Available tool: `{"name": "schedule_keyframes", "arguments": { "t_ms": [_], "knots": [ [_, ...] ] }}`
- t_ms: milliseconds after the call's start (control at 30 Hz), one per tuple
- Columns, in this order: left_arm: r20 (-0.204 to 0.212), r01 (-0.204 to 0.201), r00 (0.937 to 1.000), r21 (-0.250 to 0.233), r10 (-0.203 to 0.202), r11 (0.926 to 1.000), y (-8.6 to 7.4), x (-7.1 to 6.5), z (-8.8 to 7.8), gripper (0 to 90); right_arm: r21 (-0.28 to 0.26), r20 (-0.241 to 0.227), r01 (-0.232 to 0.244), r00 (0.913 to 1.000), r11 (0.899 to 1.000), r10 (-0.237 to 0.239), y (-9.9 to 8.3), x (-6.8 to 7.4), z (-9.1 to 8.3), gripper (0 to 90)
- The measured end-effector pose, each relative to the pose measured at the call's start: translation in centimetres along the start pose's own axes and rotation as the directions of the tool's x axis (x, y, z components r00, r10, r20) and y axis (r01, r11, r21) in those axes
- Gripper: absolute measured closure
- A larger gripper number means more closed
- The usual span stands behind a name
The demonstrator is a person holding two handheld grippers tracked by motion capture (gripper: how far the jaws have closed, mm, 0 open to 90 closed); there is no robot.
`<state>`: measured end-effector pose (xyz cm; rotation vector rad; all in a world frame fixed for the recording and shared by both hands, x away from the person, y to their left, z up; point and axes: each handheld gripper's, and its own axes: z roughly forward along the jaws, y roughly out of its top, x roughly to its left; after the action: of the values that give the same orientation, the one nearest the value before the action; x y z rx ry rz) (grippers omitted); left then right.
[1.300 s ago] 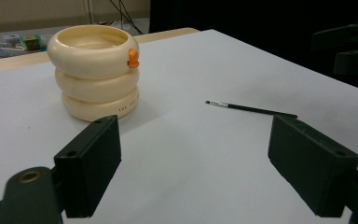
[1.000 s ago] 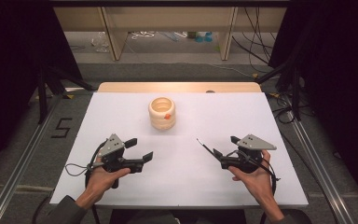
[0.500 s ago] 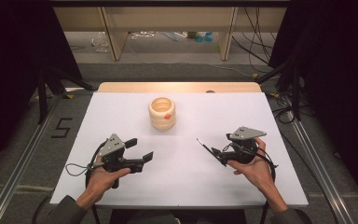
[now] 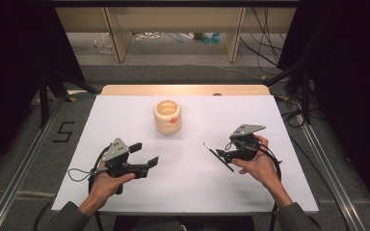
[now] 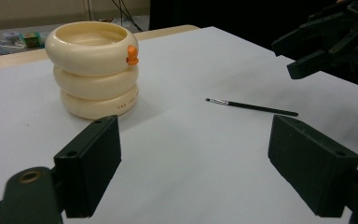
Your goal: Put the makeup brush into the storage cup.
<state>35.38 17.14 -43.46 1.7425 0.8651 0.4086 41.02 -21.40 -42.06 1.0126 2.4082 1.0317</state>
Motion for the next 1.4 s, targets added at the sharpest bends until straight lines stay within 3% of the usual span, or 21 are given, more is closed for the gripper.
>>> {"name": "schedule_keyframes", "arguments": {
  "t_ms": [200,233,367,433,533,800,933,1033,1100,1200,1400],
  "knots": [
    [0.002,-0.005,1.0,-0.001,0.005,1.0,0.0,0.1,0.0,16.7,0.078,-0.02,0.016,0.9997,0.997,-0.014,0.8,-0.4,1.3,31.4],
    [-0.003,0.017,0.9998,-0.002,-0.017,0.9998,0.0,0.0,0.0,16.6,0.085,-0.02,0.016,0.9997,0.996,-0.014,0.9,-0.4,1.4,32.7],
    [0.0,0.003,1.0,0.0,-0.003,1.0,0.0,0.0,0.0,16.7,0.154,-0.044,0.044,0.9983,0.987,-0.038,1.3,-0.7,2.3,34.2],
    [0.0,-0.002,1.0,0.001,0.002,1.0,0.0,0.1,0.0,16.7,0.181,-0.045,0.031,0.9987,0.983,-0.023,1.5,-0.6,2.7,34.9],
    [0.0,0.0,1.0,0.003,0.0,1.0,0.0,0.1,0.0,16.7,0.197,-0.052,0.051,0.9978,0.979,-0.041,1.6,-0.7,3.0,35.6],
    [0.001,-0.001,1.0,0.002,0.001,1.0,0.0,0.1,0.0,16.6,0.3,-0.063,0.067,0.9968,0.952,-0.05,2.7,-0.7,4.7,41.0],
    [-0.002,0.018,0.9998,0.001,-0.018,0.9998,-0.1,0.0,0.0,16.7,0.328,-0.062,0.075,0.9964,0.942,-0.058,2.9,-0.9,5.3,41.4],
    [-0.002,0.019,0.9998,0.002,-0.019,0.9998,-0.1,0.0,0.1,16.7,0.349,-0.065,0.08,0.996,0.934,-0.061,3.0,-0.9,5.6,43.1],
    [-0.002,0.019,0.9998,0.003,-0.019,0.9998,-0.1,0.0,0.1,16.7,0.376,-0.063,0.083,0.996,0.923,-0.063,3.1,-0.9,5.9,44.5],
    [-0.003,0.016,0.9999,0.003,-0.016,0.9999,-0.1,0.1,0.1,16.7,0.387,-0.067,0.084,0.9958,0.918,-0.063,3.1,-0.9,6.1,45.7],
    [-0.004,0.019,0.9998,0.007,-0.019,0.9998,-0.1,0.0,0.1,16.7,0.43,-0.074,0.086,0.9955,0.899,-0.06,3.4,-1.1,6.8,50.9]
  ]
}}
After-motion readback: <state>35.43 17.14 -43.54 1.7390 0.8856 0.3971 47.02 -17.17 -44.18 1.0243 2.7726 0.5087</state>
